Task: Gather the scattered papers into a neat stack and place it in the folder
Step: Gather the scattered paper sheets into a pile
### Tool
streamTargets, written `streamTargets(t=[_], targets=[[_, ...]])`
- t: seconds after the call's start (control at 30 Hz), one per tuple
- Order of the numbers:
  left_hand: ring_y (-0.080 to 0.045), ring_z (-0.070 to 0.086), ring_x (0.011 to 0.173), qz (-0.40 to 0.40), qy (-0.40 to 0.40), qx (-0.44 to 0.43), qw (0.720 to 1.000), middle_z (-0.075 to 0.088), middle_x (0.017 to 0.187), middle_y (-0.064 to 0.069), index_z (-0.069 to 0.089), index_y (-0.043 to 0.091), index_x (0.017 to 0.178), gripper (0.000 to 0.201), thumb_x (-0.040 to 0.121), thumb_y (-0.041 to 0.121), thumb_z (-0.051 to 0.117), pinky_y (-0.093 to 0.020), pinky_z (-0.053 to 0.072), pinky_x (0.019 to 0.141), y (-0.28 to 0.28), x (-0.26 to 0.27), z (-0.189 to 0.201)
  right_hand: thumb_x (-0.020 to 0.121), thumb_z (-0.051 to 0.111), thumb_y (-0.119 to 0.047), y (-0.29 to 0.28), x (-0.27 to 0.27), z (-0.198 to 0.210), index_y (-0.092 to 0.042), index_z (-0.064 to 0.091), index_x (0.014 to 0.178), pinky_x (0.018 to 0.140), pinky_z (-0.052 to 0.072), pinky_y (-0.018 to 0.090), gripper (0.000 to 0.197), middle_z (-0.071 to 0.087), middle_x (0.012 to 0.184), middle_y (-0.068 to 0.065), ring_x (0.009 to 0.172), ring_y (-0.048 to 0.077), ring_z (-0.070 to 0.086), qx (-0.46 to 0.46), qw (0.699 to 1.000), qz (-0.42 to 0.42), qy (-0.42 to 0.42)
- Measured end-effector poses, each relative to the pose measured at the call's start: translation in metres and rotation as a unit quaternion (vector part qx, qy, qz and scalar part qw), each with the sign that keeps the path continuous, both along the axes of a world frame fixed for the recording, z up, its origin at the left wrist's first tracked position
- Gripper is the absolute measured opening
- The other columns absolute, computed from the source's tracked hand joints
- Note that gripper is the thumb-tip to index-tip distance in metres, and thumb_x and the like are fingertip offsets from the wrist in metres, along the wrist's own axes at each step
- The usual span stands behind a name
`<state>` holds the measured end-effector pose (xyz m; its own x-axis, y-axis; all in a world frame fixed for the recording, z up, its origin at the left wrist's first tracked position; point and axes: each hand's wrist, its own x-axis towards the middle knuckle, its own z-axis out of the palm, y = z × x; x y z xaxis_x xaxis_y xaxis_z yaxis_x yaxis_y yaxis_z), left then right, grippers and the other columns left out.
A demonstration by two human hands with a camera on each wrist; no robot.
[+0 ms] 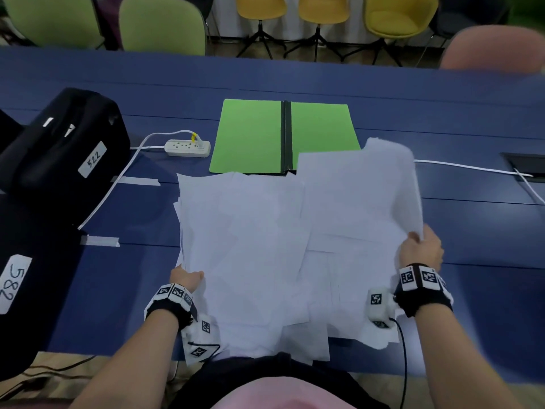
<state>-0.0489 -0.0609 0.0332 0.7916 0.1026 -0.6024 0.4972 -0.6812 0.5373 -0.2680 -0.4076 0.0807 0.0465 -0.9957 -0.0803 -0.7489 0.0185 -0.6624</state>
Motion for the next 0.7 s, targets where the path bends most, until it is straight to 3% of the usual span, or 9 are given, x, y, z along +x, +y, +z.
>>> streamTargets(t=[0.07, 0.13, 0.23, 0.33, 0.47, 0.53, 0.6, 0.67, 0.7], targets=[[-0.038, 0.044, 0.131, 0.004, 0.003, 0.004, 1.000, 0.043, 0.142, -0.028, 0.037, -0.013, 0.137, 0.050, 0.091, -0.003, 0.054, -0.038, 0.035, 0.106, 0.001, -0.002, 0.000, 0.083, 0.044, -0.005, -0.001, -0.002, 0.003, -0.010, 0.062, 0.105, 0.079, 0.047, 0.040, 0.029, 0.065, 0.100, 0.025, 0.093, 0.041, 0.060, -0.010, 0.995, -0.050, -0.083], [-0.038, 0.043, 0.132, 0.006, 0.004, 0.009, 1.000, 0.042, 0.143, -0.028, 0.036, -0.012, 0.138, 0.052, 0.091, -0.003, 0.054, -0.038, 0.034, 0.107, 0.002, -0.004, 0.002, 0.086, 0.044, -0.006, -0.001, 0.000, 0.004, -0.008, 0.062, 0.113, 0.079, 0.044, 0.030, 0.033, 0.065, 0.101, 0.017, 0.095, 0.032, 0.061, 0.004, 0.980, -0.097, -0.172], [-0.038, 0.043, 0.132, 0.009, 0.008, 0.007, 1.000, 0.042, 0.143, -0.027, 0.036, -0.012, 0.138, 0.052, 0.090, -0.003, 0.055, -0.038, 0.034, 0.107, 0.003, -0.003, 0.001, 0.087, 0.050, -0.009, -0.005, 0.007, 0.009, 0.001, 0.052, 0.126, 0.082, 0.040, 0.023, 0.040, 0.061, 0.114, 0.010, 0.093, 0.017, 0.053, 0.061, 0.947, -0.137, -0.283], [-0.039, 0.046, 0.129, 0.000, 0.010, 0.010, 1.000, 0.046, 0.140, -0.027, 0.040, -0.013, 0.135, 0.049, 0.090, -0.003, 0.055, -0.039, 0.037, 0.106, 0.003, -0.001, -0.001, 0.090, 0.057, -0.017, -0.005, 0.020, 0.012, 0.006, 0.043, 0.130, 0.080, 0.038, 0.026, 0.049, 0.058, 0.122, 0.019, 0.091, 0.015, 0.046, 0.126, 0.949, -0.104, -0.268], [-0.039, 0.046, 0.129, -0.008, 0.024, 0.013, 1.000, 0.046, 0.140, -0.027, 0.039, -0.013, 0.136, 0.051, 0.090, -0.001, 0.056, -0.039, 0.037, 0.105, 0.003, -0.001, -0.003, 0.090, 0.058, -0.017, 0.018, 0.056, 0.033, 0.004, 0.046, 0.126, 0.080, 0.044, 0.022, 0.043, 0.058, 0.125, 0.021, 0.100, 0.025, 0.059, 0.167, 0.938, -0.027, -0.303], [-0.039, 0.048, 0.126, -0.012, 0.036, 0.018, 0.999, 0.047, 0.138, -0.026, 0.040, -0.014, 0.134, 0.051, 0.089, 0.002, 0.057, -0.040, 0.040, 0.103, 0.004, 0.000, -0.005, 0.090, 0.055, -0.008, 0.035, 0.077, 0.046, -0.004, 0.053, 0.106, 0.072, 0.046, 0.010, 0.016, 0.060, 0.112, 0.012, 0.102, 0.022, 0.059, 0.173, 0.926, 0.017, -0.334], [-0.039, 0.049, 0.125, -0.014, 0.044, 0.023, 0.999, 0.048, 0.136, -0.026, 0.040, -0.016, 0.133, 0.051, 0.089, 0.003, 0.057, -0.039, 0.041, 0.100, 0.006, 0.003, -0.009, 0.090, 0.053, -0.002, 0.051, 0.092, 0.049, -0.013, 0.053, 0.087, 0.078, 0.045, 0.014, 0.011, 0.059, 0.107, 0.008, 0.099, 0.017, 0.056, 0.171, 0.921, 0.059, -0.346], [-0.038, 0.049, 0.126, -0.018, 0.051, 0.019, 0.998, 0.048, 0.137, -0.026, 0.039, -0.015, 0.134, 0.050, 0.090, 0.001, 0.055, -0.038, 0.039, 0.102, 0.009, 0.006, -0.012, 0.089, 0.053, -0.001, 0.061, 0.098, 0.034, -0.006, 0.058, 0.098, 0.086, 0.041, 0.023, 0.011, 0.060, 0.111, 0.011, 0.099, 0.018, 0.056, 0.182, 0.931, 0.096, -0.301], [-0.036, 0.051, 0.122, -0.026, 0.062, 0.013, 0.998, 0.051, 0.133, -0.025, 0.041, -0.015, 0.134, 0.046, 0.091, 0.001, 0.052, -0.038, 0.039, 0.102, 0.010, 0.006, -0.014, 0.088, 0.053, -0.001, 0.064, 0.098, 0.019, 0.000, 0.058, 0.111, 0.086, 0.040, 0.024, 0.023, 0.061, 0.114, 0.013, 0.100, 0.021, 0.057, 0.195, 0.941, 0.120, -0.251]])
